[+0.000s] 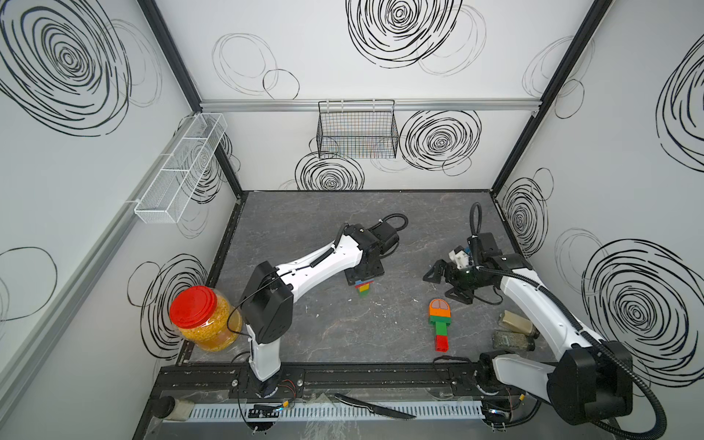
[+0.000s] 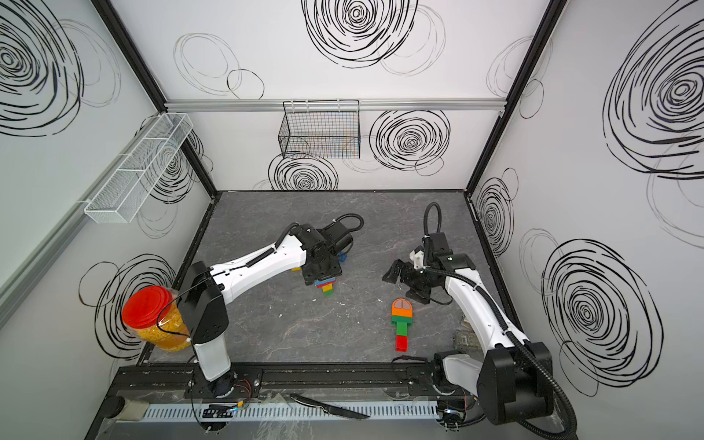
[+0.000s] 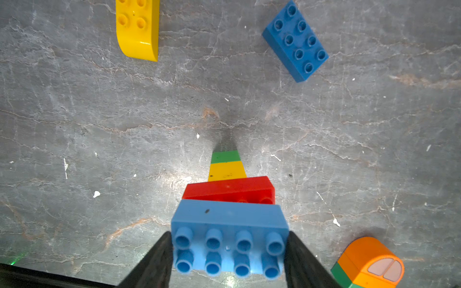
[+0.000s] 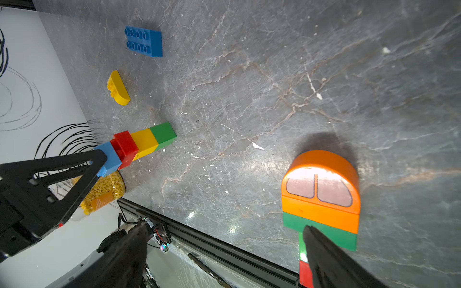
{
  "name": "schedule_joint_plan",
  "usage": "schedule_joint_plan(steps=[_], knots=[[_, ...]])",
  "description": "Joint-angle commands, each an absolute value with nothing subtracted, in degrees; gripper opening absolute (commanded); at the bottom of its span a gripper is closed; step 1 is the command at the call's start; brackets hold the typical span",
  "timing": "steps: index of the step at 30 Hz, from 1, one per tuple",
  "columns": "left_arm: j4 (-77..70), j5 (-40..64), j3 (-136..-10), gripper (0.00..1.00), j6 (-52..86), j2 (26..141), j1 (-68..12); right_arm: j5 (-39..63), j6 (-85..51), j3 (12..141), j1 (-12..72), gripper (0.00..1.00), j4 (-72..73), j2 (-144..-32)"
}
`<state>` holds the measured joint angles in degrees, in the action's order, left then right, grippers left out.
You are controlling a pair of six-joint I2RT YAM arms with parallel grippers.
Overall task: Assemble an ice cream with lego
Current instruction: Assemble the lego brick with the lego brick.
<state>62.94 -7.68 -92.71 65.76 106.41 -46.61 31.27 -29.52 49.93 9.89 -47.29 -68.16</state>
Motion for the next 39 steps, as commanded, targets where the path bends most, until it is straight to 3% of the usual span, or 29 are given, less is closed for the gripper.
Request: schedule_joint_plan(steps=[1, 39], knots=[[64.6, -5.5, -91.9, 0.54, 62.6, 108.1, -46.1, 31.7, -28.8, 49.5, 9.5, 1.0, -48.5, -66.5], [65.5, -5.1, -94.9, 0.52, 69.1, 110.1, -44.4, 32.6, -30.9, 47.6, 9.3, 1.0, -46.8, -65.0]])
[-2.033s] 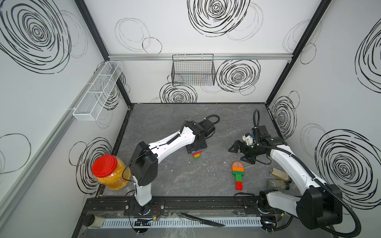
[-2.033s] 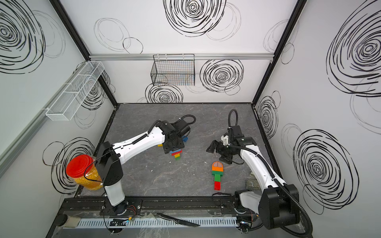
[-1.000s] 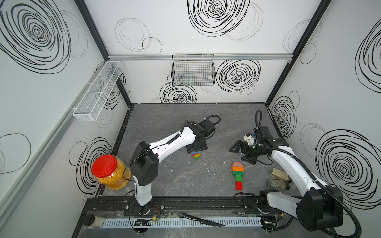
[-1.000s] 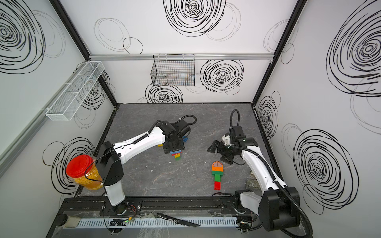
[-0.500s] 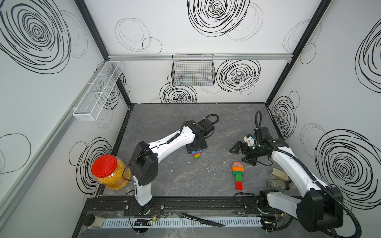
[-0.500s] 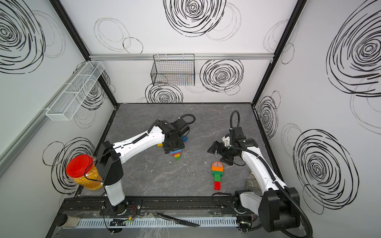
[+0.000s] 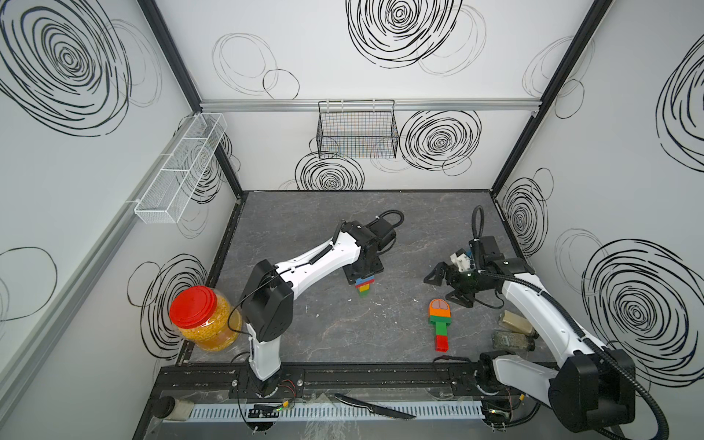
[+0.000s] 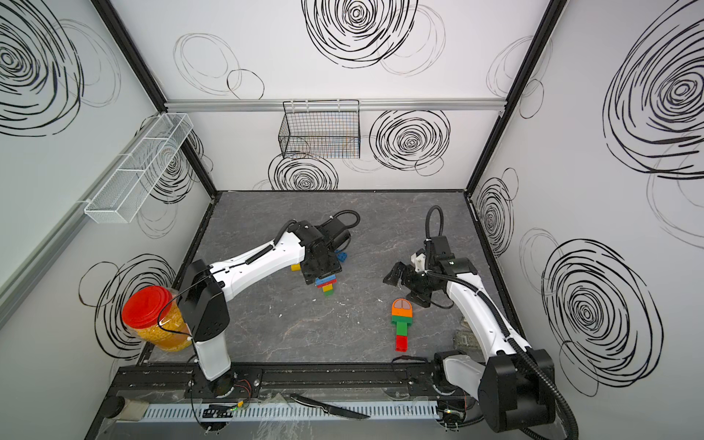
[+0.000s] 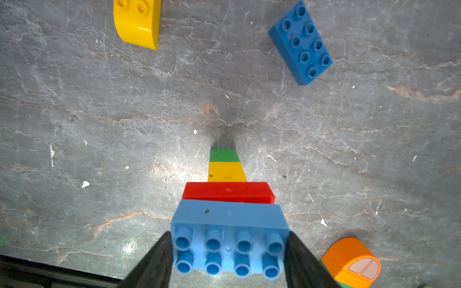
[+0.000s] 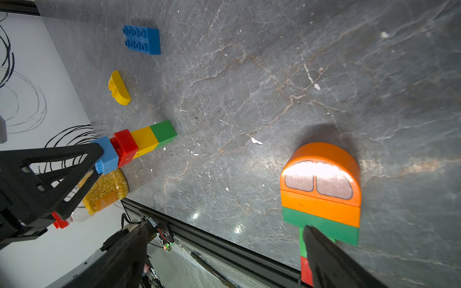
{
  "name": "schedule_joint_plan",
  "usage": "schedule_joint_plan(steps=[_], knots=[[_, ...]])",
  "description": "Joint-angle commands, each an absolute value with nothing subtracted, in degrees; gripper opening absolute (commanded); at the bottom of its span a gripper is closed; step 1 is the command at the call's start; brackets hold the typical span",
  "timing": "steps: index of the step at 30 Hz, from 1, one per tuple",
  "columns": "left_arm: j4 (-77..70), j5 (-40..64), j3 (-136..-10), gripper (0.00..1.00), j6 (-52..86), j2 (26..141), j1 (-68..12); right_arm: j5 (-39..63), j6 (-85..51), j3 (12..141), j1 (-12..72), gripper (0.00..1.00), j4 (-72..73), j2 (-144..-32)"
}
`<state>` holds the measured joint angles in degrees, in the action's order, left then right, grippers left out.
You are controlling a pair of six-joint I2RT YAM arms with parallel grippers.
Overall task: Assemble an ice cream with lego
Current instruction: Assemble the lego brick with the lego brick.
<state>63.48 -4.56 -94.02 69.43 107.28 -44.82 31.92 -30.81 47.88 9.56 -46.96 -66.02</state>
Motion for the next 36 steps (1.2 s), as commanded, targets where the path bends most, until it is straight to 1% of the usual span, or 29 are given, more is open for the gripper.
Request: schedule_joint_plan(steps=[1, 13, 19, 29, 36], knots=[[66.8, -6.0, -95.3, 0.52, 68.6, 110.4, -44.4, 32.6, -30.9, 47.6, 9.3, 1.0, -46.7, -64.9], [67.7, -6.0, -94.7, 0.5, 62.7, 111.7, -44.9, 32.6, -30.6, 47.3, 9.3, 1.0, -46.8, -64.5], [68.1, -5.8, -96.7, 0.5, 59.1, 113.6, -46.0, 32.5, -30.6, 47.4, 9.3, 1.0, -47.1, -64.4], [66.3, -4.1, -91.2, 0.48, 55.8, 111.9, -45.5, 32.0, -30.3, 47.7, 9.3, 1.0, -48.1, -64.4], [65.5, -2.5, -90.7, 0.46, 53.1, 114.0, -45.7, 31.8, -30.5, 48.0, 9.3, 1.0, -48.1, -64.7]])
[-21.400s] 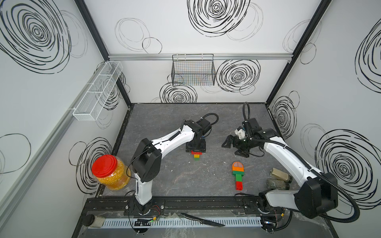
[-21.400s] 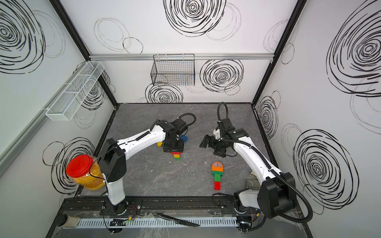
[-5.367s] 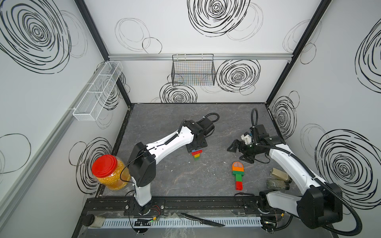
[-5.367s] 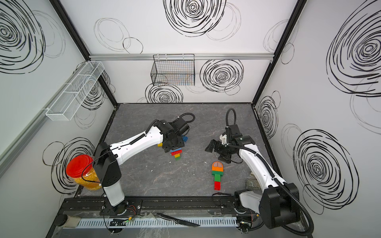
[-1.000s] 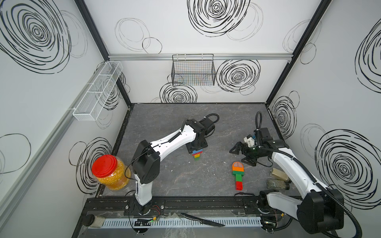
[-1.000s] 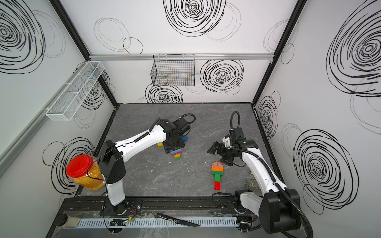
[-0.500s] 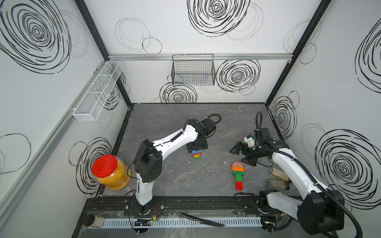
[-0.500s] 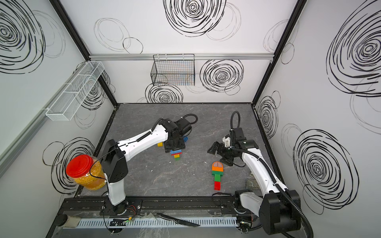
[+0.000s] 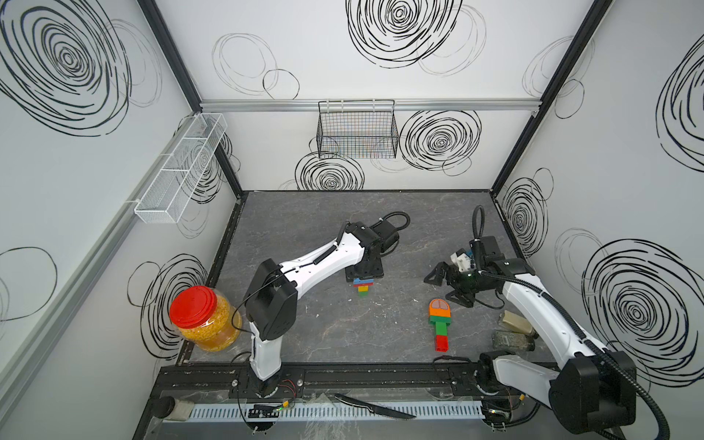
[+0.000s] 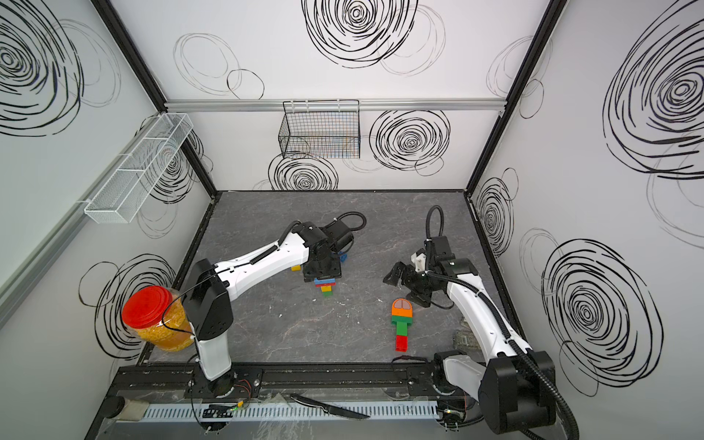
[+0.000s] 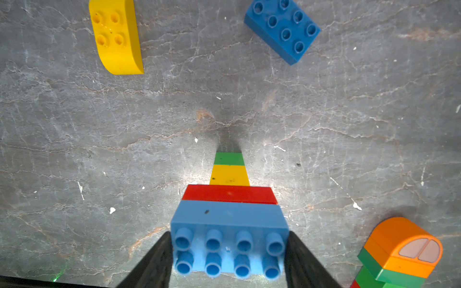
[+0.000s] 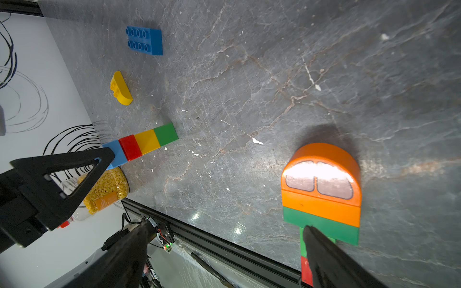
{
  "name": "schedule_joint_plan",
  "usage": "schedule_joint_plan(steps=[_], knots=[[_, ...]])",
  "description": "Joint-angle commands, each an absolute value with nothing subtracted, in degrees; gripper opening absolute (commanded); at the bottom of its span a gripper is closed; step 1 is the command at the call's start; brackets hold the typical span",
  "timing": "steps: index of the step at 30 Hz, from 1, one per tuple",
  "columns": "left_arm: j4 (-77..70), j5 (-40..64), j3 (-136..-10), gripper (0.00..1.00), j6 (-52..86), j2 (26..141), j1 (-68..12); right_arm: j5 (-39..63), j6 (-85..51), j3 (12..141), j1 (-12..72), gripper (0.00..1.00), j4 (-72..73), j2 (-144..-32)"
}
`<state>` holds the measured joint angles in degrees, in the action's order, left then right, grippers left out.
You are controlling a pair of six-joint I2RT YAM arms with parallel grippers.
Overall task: Assemble an ice cream with lego
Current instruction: Assemble the lego brick with the lego brick.
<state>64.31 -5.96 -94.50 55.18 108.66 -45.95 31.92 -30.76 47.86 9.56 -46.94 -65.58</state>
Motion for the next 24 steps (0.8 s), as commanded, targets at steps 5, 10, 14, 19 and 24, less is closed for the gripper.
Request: schedule_joint_plan(steps=[5, 10, 14, 19, 24], knots=[[64.7, -2.0, -88.4, 0.44, 51.8, 113.9, -46.0, 31.3, -30.3, 48.7, 9.3, 1.0, -48.9, -64.9], [66.3, -3.1, -87.5, 0.43, 49.9, 114.4, -46.7, 31.1, -30.5, 48.8, 9.3, 1.0, -49.0, -65.3], [65.7, -2.5, -87.4, 0.41, 49.2, 115.1, -46.6, 31.3, -30.8, 48.7, 9.5, 1.0, -48.3, -65.7], [65.6, -2.1, -87.7, 0.4, 48.7, 116.0, -46.8, 30.9, -30.7, 49.2, 9.5, 1.0, -48.7, -65.8], [65.0, -2.0, -86.0, 0.39, 48.7, 115.4, -46.8, 30.8, -30.7, 49.1, 9.4, 1.0, -48.7, -65.9]])
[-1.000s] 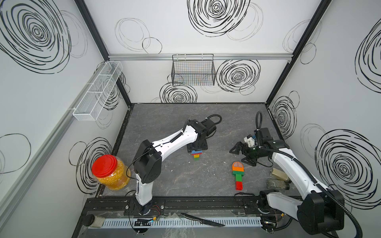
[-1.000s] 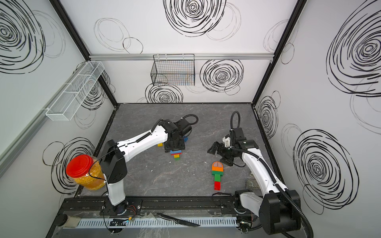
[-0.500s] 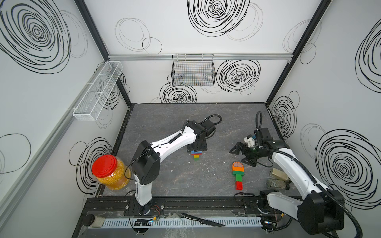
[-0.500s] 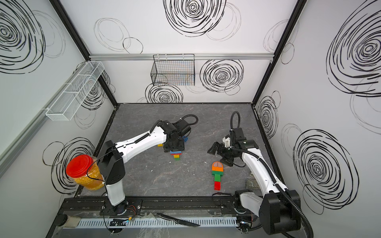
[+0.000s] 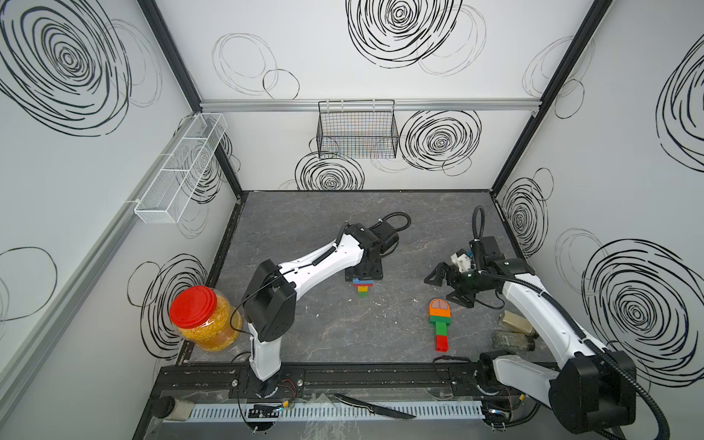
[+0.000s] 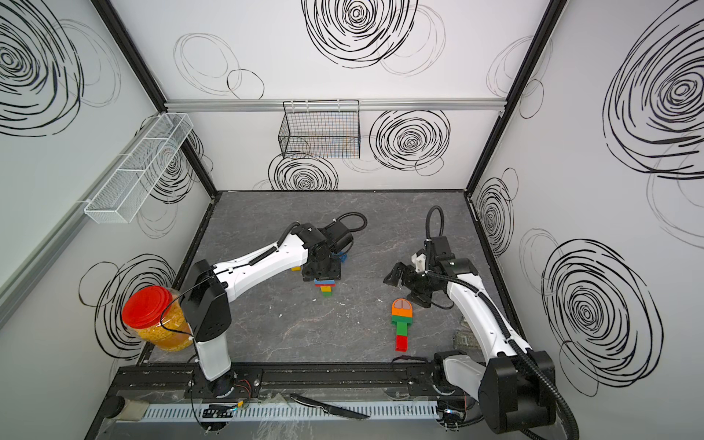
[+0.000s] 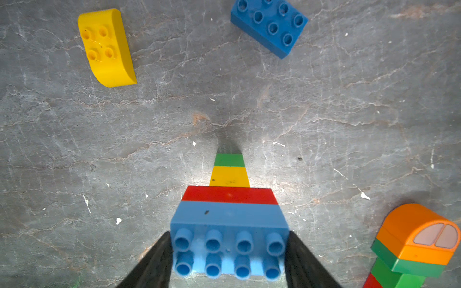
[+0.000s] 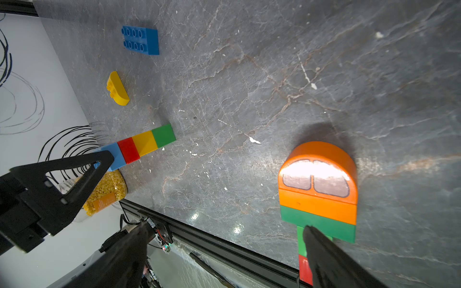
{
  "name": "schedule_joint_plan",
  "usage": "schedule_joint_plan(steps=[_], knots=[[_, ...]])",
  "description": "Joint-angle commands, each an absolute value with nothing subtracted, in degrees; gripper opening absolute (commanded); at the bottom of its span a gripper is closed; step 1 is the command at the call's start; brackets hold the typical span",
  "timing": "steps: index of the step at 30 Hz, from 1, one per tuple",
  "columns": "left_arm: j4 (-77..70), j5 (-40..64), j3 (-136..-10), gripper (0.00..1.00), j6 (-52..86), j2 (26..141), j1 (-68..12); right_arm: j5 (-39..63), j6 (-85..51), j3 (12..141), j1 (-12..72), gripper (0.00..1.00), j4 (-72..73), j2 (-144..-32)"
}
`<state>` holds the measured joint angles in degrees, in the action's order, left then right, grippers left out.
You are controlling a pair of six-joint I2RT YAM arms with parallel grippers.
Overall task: Assemble an ice cream with lego
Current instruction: Assemble the lego brick with the lego brick.
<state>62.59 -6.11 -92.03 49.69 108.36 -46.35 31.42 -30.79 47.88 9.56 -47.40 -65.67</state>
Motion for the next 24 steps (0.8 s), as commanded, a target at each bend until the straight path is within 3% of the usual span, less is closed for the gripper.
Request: schedule_joint_plan(steps=[1, 24], knots=[[65.4, -2.4, -86.0, 0.39, 48.7, 115.4, -46.9, 30.9, -30.7, 49.1, 9.5, 1.0, -48.6, -66.0], [66.4, -5.2, -89.4, 0.59, 50.4, 111.8, -46.1, 30.1, -30.7, 51.1, 9.5, 1.0, -49.7, -66.0]])
